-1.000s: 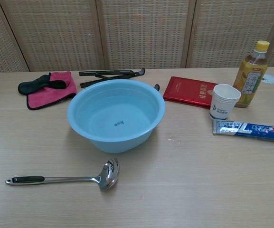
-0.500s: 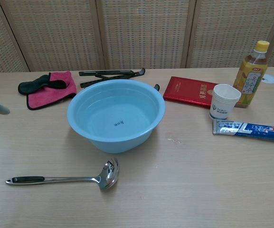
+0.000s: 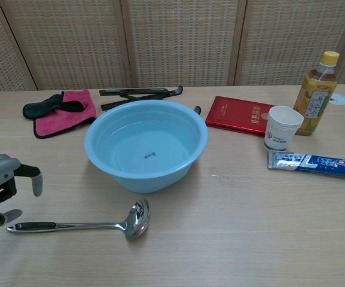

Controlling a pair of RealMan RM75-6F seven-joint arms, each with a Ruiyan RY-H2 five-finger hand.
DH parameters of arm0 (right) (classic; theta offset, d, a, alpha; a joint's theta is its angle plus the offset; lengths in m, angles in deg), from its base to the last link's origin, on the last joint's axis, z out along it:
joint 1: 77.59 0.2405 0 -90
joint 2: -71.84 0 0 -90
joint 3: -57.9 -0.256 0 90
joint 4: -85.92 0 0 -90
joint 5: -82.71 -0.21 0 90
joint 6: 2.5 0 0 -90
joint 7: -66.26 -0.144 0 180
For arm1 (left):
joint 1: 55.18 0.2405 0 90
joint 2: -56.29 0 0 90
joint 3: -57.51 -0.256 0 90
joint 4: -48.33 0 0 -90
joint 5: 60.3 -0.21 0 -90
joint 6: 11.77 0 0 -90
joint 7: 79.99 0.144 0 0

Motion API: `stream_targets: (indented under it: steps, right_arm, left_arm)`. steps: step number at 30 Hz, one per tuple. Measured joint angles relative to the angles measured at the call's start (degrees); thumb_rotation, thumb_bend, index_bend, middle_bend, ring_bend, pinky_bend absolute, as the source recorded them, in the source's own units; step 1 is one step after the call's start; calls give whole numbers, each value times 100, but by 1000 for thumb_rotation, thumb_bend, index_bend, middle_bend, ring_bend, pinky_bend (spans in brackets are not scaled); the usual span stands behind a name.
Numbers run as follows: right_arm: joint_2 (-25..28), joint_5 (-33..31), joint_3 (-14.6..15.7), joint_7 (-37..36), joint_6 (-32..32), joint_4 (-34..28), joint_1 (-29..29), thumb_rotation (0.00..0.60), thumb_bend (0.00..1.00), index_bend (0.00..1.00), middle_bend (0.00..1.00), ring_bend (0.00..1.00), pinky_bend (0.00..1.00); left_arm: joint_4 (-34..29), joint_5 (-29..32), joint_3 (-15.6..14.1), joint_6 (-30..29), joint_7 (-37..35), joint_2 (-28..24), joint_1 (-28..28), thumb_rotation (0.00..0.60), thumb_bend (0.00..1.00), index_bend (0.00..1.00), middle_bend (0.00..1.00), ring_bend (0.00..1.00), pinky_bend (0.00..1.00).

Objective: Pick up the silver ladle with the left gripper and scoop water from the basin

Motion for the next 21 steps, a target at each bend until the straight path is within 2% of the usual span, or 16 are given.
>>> stream_targets:
  steps: [7, 21]
  right_arm:
    - [-5, 34, 15, 29, -17, -13, 20, 600, 0, 0, 0, 0, 0]
    - [23, -4, 20, -5, -42, -8, 24, 600, 0, 0, 0, 0, 0]
  left_arm:
    - [139, 79, -97, 72, 156, 225, -22, 600, 374, 418, 941, 914, 1000]
    - [578, 344, -58, 242, 415, 784, -158, 600, 376, 423, 940, 914, 1000]
